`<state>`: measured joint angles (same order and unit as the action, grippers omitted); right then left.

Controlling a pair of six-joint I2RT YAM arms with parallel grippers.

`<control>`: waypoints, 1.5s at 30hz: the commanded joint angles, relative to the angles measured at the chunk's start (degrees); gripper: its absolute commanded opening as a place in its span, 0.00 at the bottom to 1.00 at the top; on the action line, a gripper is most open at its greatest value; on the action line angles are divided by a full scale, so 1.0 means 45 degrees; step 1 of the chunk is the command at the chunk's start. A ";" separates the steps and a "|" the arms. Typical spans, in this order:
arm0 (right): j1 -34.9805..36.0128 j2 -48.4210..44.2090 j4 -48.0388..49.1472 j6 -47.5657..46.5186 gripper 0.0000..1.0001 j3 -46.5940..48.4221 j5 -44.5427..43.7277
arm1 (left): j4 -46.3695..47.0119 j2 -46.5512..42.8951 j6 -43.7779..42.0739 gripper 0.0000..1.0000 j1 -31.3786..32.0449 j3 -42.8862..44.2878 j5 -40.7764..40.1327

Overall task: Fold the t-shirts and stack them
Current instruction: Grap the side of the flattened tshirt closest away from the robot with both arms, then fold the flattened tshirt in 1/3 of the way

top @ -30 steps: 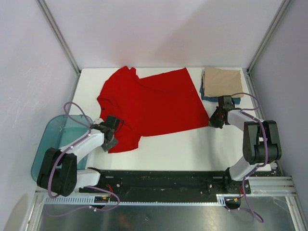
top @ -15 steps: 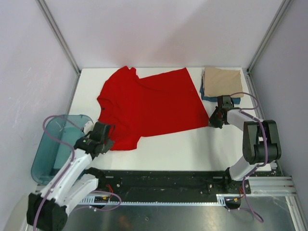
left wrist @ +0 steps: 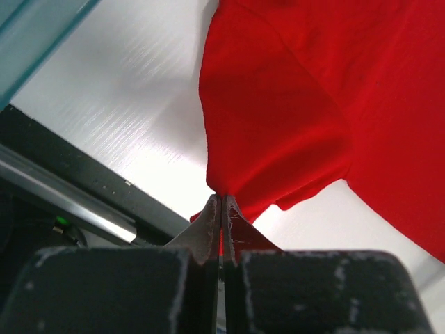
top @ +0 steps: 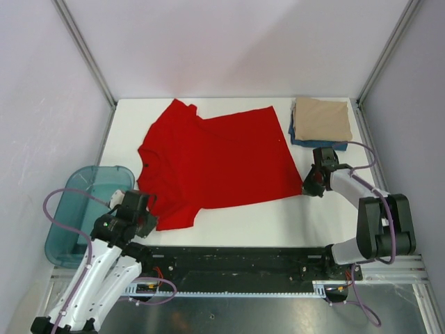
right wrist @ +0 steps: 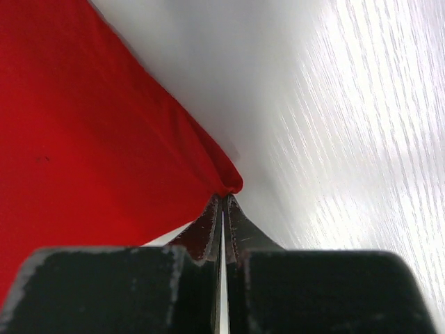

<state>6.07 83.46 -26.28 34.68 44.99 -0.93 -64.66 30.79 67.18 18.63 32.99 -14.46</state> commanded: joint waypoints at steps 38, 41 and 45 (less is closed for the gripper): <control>0.1282 0.6227 0.1780 -0.0226 0.00 0.7364 -0.0884 | 0.4209 1.2518 -0.4662 0.00 -0.2257 0.8150 -0.3817; 0.1286 0.6510 0.1532 -0.0115 0.00 0.7655 -0.1099 | 0.4435 1.2827 -0.5049 0.00 -0.2421 0.8429 -0.3659; 0.1151 0.6456 0.1191 0.0089 0.00 0.7686 -0.1540 | 0.4536 1.3187 -0.5368 0.00 -0.2468 0.8584 -0.3326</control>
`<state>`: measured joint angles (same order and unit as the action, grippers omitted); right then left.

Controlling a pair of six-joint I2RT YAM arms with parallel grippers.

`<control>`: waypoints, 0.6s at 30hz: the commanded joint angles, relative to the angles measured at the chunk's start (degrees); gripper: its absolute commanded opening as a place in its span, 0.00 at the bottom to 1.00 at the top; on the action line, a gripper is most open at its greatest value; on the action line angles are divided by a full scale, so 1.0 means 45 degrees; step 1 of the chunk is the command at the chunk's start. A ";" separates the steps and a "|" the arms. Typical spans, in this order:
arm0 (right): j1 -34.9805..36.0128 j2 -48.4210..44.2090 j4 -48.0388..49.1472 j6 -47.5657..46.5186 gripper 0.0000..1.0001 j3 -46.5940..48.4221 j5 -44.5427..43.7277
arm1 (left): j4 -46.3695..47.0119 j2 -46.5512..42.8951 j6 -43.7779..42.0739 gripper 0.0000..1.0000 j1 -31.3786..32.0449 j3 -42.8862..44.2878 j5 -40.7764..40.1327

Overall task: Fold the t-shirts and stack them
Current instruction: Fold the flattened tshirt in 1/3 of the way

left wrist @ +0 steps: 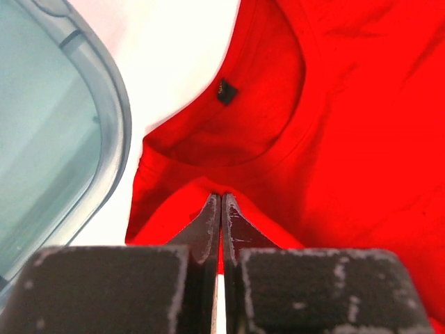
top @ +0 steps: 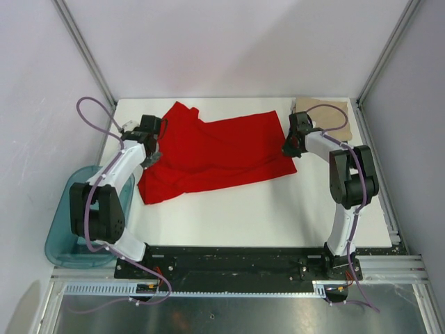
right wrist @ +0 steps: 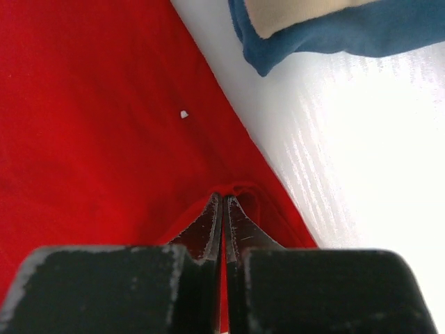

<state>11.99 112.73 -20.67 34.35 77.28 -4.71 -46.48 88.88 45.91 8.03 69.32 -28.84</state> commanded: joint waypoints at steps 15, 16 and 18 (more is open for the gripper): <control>-0.0458 -0.0984 -0.0158 0.0403 0.00 -0.0296 -0.0867 | 0.0902 0.0467 -0.1206 0.00 -0.0451 0.0266 0.0124; -0.0458 -0.1035 -0.0117 0.0418 0.00 -0.0326 -0.0857 | 0.0918 0.0504 -0.1231 0.00 -0.0493 0.0273 0.0151; -0.0472 -0.1078 -0.0003 0.0405 0.00 -0.0348 -0.0806 | 0.0964 0.0547 -0.1280 0.00 -0.0544 0.0253 0.0186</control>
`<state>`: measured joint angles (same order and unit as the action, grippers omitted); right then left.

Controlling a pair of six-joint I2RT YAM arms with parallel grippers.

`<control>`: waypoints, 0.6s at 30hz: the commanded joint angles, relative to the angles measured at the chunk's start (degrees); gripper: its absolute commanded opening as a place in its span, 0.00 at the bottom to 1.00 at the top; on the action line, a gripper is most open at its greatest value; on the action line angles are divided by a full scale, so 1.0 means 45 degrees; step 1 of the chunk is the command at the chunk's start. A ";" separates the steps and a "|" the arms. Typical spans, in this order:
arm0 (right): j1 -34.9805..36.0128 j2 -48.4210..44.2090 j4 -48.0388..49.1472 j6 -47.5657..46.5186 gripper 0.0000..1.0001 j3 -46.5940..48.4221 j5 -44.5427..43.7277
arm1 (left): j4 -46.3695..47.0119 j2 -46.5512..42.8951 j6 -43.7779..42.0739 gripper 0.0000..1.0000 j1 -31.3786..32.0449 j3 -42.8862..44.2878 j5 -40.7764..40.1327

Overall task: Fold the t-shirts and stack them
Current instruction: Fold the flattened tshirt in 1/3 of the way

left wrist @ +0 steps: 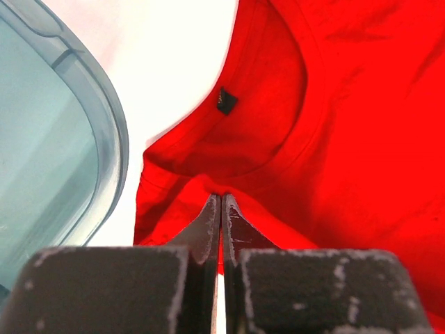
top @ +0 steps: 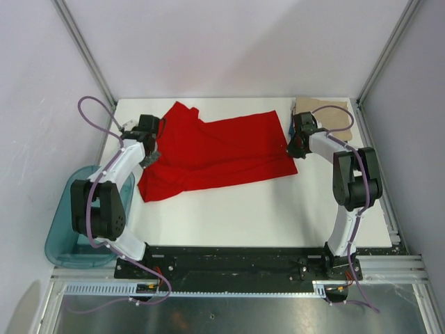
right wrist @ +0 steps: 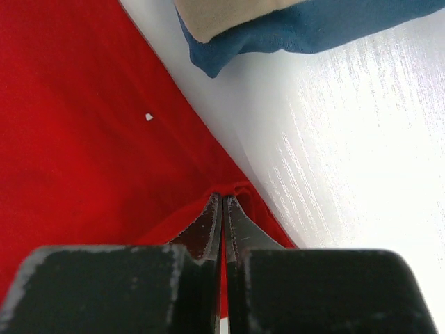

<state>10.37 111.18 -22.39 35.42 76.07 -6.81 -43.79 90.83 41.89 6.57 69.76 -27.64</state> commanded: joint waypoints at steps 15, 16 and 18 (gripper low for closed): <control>-0.0132 -0.0469 0.1477 0.0006 0.00 0.0009 0.0619 | 0.0515 0.0221 -0.0614 0.00 -0.0459 0.0094 0.0150; -0.0125 -0.0439 0.1449 -0.0006 0.00 0.0009 0.0617 | 0.0533 0.0234 -0.0616 0.00 -0.0471 0.0089 0.0168; -0.0119 -0.0411 0.1389 -0.0026 0.00 0.0014 0.0610 | 0.0552 0.0302 -0.0641 0.00 -0.0470 0.0086 0.0205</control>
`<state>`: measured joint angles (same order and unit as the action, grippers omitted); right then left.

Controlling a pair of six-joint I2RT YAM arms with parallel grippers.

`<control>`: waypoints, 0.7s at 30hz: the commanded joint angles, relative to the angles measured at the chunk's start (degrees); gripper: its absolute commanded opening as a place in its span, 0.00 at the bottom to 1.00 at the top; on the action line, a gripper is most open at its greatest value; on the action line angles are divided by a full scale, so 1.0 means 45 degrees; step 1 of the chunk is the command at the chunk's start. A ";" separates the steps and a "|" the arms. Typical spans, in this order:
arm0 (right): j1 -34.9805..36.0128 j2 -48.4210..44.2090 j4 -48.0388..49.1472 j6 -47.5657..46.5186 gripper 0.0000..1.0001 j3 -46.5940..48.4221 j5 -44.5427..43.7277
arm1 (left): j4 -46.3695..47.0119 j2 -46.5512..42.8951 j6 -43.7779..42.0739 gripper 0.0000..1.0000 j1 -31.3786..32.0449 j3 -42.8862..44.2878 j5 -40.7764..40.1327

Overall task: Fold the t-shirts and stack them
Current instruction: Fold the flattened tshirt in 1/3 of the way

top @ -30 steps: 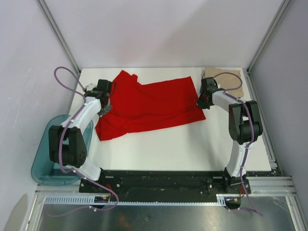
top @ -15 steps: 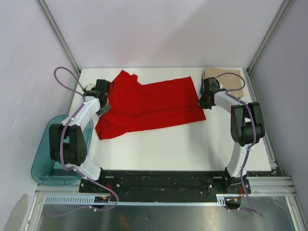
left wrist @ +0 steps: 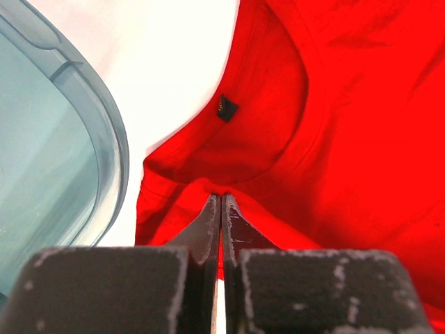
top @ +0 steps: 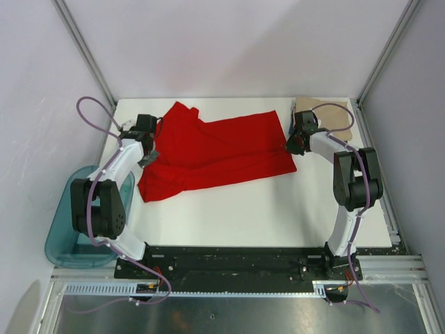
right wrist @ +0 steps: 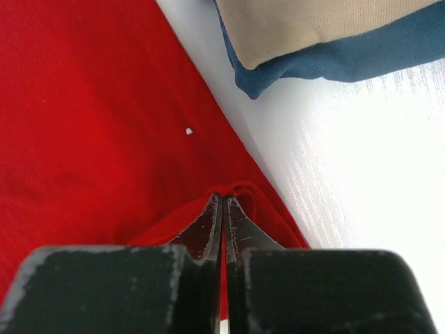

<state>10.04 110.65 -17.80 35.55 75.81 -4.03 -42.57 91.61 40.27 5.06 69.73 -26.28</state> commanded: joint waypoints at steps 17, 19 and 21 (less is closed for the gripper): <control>-0.0032 -0.3194 -0.2019 -0.0099 0.00 -0.1356 -0.1116 | 0.0132 -0.5673 0.0557 0.00 -0.0024 -0.4086 0.1859; -0.0061 -0.4104 -0.2171 -0.0027 0.00 -0.2247 -0.1130 | -0.0153 -0.7053 0.0800 0.00 -0.0029 -0.4958 0.2262; -0.0068 -0.5132 -0.2322 0.0050 0.00 -0.3260 -0.1134 | -0.0522 -0.8312 0.1057 0.00 -0.0001 -0.5670 0.2656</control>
<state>10.04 96.09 -24.86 35.33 67.48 -6.85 -42.30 62.81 42.09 5.08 48.90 -18.15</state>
